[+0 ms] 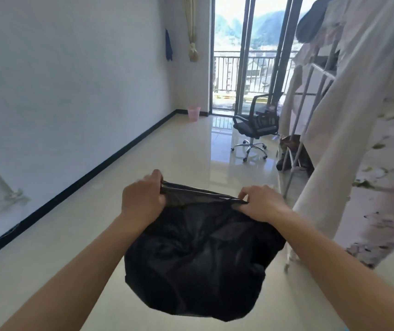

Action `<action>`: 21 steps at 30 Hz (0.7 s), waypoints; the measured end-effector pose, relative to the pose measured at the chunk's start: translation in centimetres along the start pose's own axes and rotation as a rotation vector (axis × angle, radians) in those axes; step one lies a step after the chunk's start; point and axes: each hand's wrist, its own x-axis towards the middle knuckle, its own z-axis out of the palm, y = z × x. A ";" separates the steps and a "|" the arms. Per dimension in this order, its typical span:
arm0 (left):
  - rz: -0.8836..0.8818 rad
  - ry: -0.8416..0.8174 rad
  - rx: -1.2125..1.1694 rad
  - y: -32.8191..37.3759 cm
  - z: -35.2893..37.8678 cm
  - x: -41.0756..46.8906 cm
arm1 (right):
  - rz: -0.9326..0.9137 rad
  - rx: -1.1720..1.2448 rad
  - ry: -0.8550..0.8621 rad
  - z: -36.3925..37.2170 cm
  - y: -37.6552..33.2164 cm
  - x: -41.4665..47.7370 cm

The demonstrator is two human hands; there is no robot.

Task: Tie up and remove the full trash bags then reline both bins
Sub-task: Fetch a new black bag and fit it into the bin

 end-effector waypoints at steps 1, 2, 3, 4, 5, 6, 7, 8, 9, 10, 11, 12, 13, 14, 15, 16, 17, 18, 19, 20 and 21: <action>0.009 -0.019 0.007 -0.3 1.4 2.3 | -0.002 0.028 -0.005 0.4 0.1 2.7; 0.026 -0.046 0.023 -0.5 2.8 4.6 | -0.004 0.059 -0.018 0.7 0.1 5.3; 0.042 -0.079 0.045 -0.6 4.0 7.0 | -0.011 0.094 -0.035 0.8 0.1 8.1; 0.051 -0.120 0.055 -0.7 5.2 9.6 | -0.026 0.123 -0.054 0.8 0.1 10.8; 0.047 -0.175 0.043 -0.9 6.1 12.0 | -0.052 0.133 -0.076 0.7 0.1 13.5; 0.040 -0.234 0.018 -1.1 7.0 14.4 | -0.094 0.124 -0.097 0.6 0.1 16.2; 0.046 -0.284 0.002 -1.3 7.8 16.8 | -0.144 0.104 -0.108 0.5 -0.1 18.9; 0.069 -0.313 0.004 -1.6 8.6 19.1 | -0.189 0.080 -0.113 0.4 -0.2 21.7; 0.090 -0.325 0.022 -2.0 9.2 21.2 | -0.221 0.063 -0.118 0.1 -0.7 24.2; 0.095 -0.317 0.046 -2.6 9.9 23.2 | -0.242 0.056 -0.120 -0.1 -1.3 26.6; 0.082 -0.294 0.070 -3.4 10.6 25.2 | -0.255 0.049 -0.124 -0.1 -2.1 29.2; 0.063 -0.264 0.094 -4.1 11.4 26.7 | -0.252 0.045 -0.125 -0.1 -2.8 31.0; 0.038 -0.236 0.111 -5.1 12.3 28.2 | -0.246 0.033 -0.128 0.0 -3.5 33.2; -0.001 -0.212 0.116 -6.4 13.7 30.2 | -0.252 0.001 -0.138 0.4 -4.3 35.9; -0.044 -0.189 0.110 -7.8 15.2 32.1 | -0.257 -0.051 -0.163 0.8 -5.1 38.6; -0.087 -0.173 0.098 -9.3 16.6 34.1 | -0.263 -0.107 -0.208 1.2 -5.8 41.4; -0.122 -0.164 0.087 -10.7 18.1 36.1 | -0.263 -0.146 -0.265 1.6 -6.6 44.3; -0.136 -0.159 0.082 -12.2 19.5 38.3 | -0.252 -0.158 -0.330 1.9 -7.3 47.3; -0.137 -0.156 0.079 -13.6 21.0 40.5 | -0.228 -0.146 -0.397 2.4 -8.0 50.4; -0.138 -0.150 0.071 -15.1 22.3 42.7 | -0.203 -0.109 -0.449 2.6 -8.7 53.4; -0.136 -0.147 0.058 -16.4 23.4 45.1 | -0.182 -0.038 -0.473 2.8 -9.4 56.4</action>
